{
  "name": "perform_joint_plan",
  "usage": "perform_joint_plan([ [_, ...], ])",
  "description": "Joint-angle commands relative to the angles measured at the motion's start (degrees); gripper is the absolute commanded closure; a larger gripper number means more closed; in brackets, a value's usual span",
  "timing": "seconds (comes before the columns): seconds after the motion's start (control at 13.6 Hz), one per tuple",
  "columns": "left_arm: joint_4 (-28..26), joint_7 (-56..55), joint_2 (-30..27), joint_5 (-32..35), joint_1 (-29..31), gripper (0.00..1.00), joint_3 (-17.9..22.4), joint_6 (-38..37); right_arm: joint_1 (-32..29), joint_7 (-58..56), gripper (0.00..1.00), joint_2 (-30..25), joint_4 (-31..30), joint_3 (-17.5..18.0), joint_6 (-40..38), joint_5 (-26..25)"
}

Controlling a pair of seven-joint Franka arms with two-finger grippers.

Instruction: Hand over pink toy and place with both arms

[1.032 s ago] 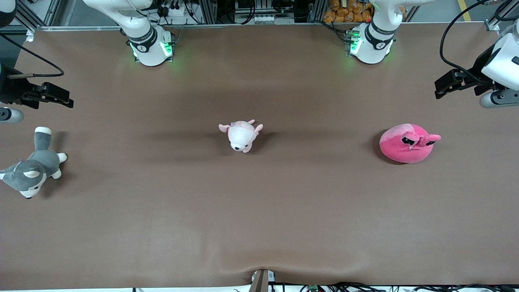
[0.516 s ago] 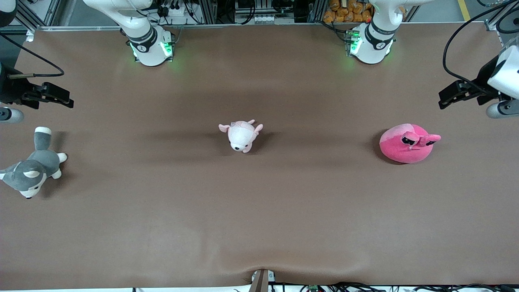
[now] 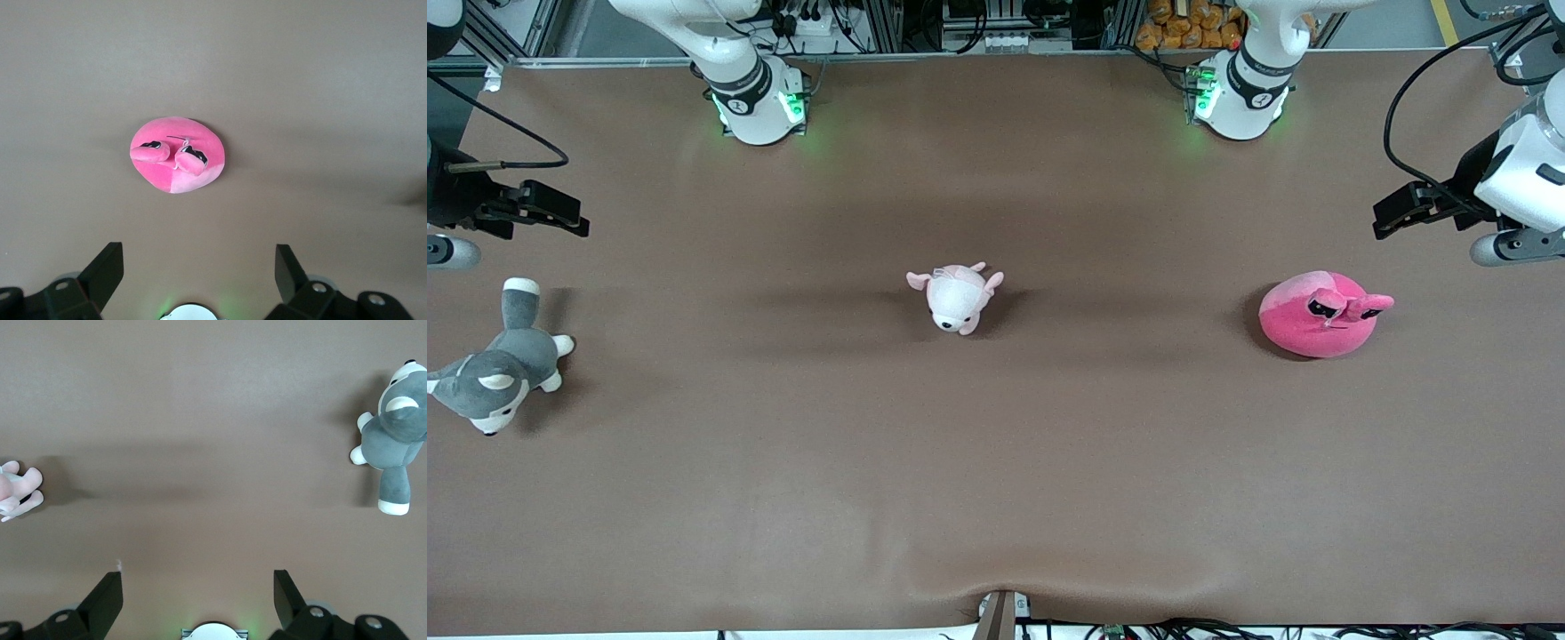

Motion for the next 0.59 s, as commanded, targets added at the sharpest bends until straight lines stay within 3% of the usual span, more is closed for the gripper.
perform_joint_plan([
  [0.0,0.32,-3.38,-1.76,-0.83,0.38,0.00,-0.38,-1.84,0.26,-0.14,0.00,0.39,0.37,0.06,0.00,-0.78],
  [0.52,1.11,-4.80,-0.36,-0.21,-0.14,0.00,-0.47,-4.03,0.00,-0.14,0.00,0.66,0.29,0.06,0.00,-0.78],
])
